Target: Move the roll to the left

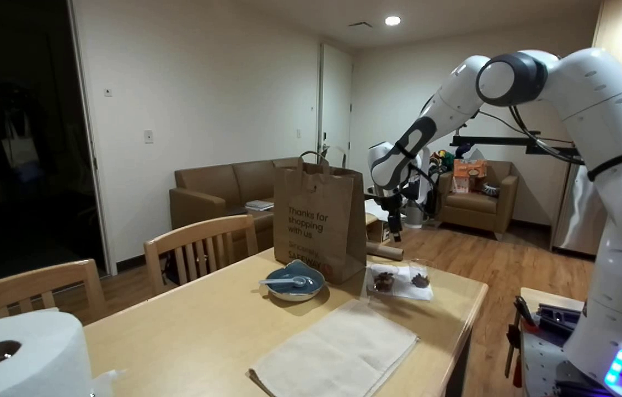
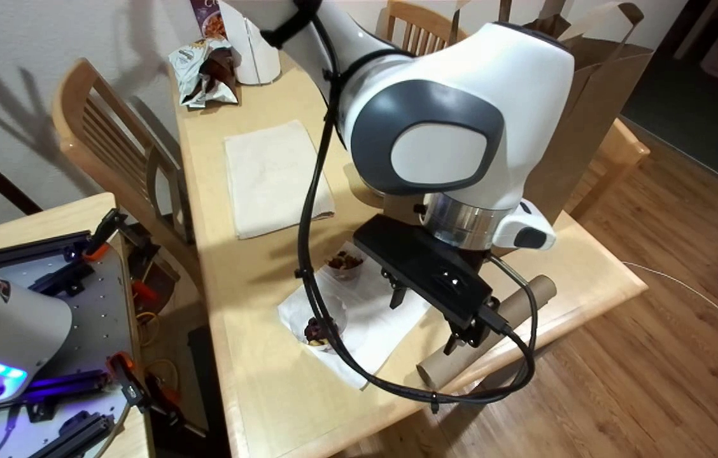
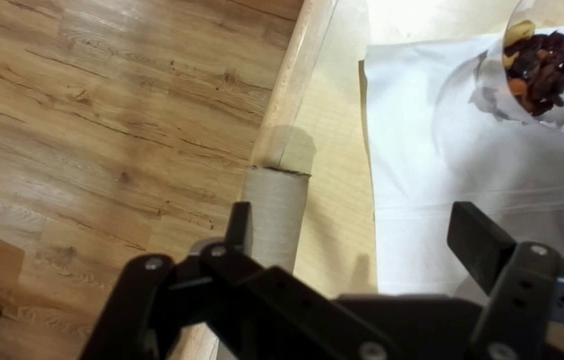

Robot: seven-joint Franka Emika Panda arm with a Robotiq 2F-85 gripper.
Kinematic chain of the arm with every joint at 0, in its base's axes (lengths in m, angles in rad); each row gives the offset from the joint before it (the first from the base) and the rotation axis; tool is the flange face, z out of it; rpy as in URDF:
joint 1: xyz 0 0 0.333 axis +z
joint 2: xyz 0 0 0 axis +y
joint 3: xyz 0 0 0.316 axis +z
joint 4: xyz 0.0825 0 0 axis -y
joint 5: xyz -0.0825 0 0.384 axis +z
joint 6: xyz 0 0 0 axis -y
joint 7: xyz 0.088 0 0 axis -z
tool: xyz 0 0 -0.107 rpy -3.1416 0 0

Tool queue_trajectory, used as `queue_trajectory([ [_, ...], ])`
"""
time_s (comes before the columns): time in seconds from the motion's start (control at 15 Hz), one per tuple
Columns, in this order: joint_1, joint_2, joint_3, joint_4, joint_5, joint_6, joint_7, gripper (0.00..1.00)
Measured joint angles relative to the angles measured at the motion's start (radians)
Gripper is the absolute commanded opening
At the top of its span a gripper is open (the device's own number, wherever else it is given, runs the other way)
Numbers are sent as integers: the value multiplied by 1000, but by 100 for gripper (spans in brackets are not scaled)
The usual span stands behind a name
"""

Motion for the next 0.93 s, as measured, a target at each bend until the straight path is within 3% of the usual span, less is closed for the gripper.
queue_trajectory([
  [0.27, -6, 6, 8, 4, -29, 23, 21, 100],
  [0.6, 21, 30, -46, 3, -221, 212, 263, 100],
  [0.8, 15, 52, -52, 5, -221, 218, 302, 100],
  [0.93, -15, 66, -23, 7, -173, 206, 290, 100],
])
